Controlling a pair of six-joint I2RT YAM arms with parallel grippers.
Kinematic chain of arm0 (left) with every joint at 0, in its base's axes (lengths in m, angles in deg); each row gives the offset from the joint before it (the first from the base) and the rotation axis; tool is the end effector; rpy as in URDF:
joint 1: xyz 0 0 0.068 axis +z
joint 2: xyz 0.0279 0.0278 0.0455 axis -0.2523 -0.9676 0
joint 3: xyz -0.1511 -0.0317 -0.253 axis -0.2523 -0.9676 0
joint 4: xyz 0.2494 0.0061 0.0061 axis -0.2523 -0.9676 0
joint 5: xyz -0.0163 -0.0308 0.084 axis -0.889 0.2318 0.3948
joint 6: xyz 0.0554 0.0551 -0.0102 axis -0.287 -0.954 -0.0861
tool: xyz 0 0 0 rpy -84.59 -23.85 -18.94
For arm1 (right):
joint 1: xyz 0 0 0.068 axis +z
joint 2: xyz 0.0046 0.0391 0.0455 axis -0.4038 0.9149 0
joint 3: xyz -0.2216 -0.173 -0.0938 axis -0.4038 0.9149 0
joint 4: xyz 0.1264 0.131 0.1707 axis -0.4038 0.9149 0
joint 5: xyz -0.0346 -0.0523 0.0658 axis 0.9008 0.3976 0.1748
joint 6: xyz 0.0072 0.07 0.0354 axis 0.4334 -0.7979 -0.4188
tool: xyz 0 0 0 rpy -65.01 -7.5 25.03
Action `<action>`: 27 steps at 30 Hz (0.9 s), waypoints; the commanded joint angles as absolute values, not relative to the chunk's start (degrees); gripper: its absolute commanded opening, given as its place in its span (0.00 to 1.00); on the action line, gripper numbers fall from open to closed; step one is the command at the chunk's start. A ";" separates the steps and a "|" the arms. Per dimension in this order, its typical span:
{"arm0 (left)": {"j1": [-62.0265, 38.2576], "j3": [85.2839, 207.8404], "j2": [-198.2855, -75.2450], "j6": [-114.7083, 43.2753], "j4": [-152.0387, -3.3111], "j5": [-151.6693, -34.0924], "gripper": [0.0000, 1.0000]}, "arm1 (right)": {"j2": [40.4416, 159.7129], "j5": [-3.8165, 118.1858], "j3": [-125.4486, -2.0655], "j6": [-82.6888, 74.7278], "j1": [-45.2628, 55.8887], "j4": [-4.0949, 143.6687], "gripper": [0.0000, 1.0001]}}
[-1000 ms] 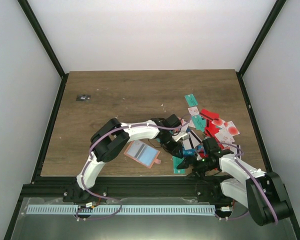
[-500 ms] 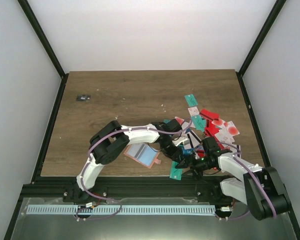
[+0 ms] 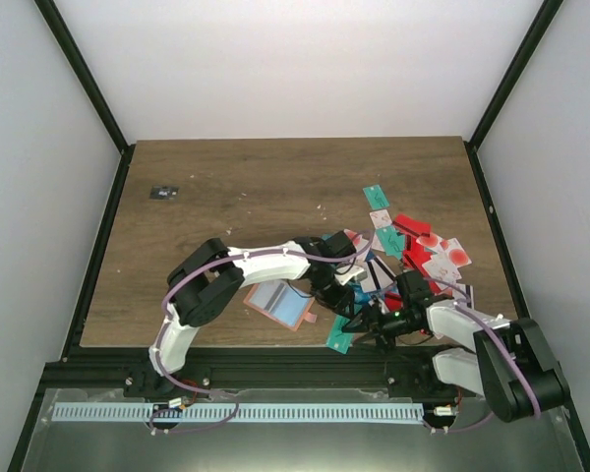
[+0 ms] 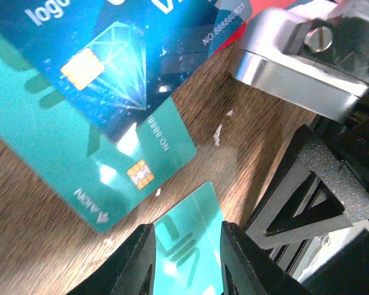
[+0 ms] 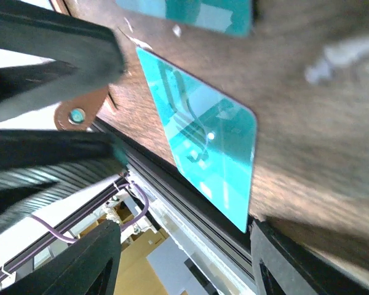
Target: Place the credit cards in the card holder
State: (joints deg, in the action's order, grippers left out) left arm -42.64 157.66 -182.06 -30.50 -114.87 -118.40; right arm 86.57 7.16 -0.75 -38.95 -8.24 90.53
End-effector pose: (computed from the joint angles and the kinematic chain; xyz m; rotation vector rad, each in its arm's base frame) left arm 0.1995 -0.3796 0.1437 -1.1175 -2.6448 0.9607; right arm 0.0990 0.0869 0.1173 -0.4081 -2.4880 -1.3601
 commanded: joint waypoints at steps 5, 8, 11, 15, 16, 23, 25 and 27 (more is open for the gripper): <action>-42.65 156.52 -177.87 -31.48 -122.05 -111.73 0.31 | 81.84 16.44 1.44 -37.31 -6.33 103.34 0.62; -42.67 154.49 -178.23 -31.95 -121.61 -112.38 0.31 | 81.87 15.49 2.48 -40.11 -4.40 100.17 0.62; -42.69 153.08 -178.75 -32.08 -120.54 -113.71 0.31 | 83.30 15.72 3.14 -43.34 -1.54 95.97 0.63; -42.73 152.34 -180.22 -32.01 -120.07 -116.56 0.31 | 84.76 16.74 3.17 -46.25 0.18 91.07 0.62; -42.78 152.01 -180.34 -31.93 -119.80 -117.20 0.31 | 85.00 17.45 3.14 -46.58 0.37 90.28 0.62; -42.87 149.78 -180.74 -32.28 -119.82 -121.16 0.31 | 85.16 19.10 6.47 -50.73 2.76 83.22 0.61; -43.03 148.77 -180.48 -32.12 -119.39 -122.49 0.31 | 84.76 19.63 7.46 -52.45 4.25 81.19 0.61; -43.09 147.91 -180.26 -31.86 -118.98 -123.22 0.30 | 84.42 20.42 7.86 -53.92 5.91 79.92 0.61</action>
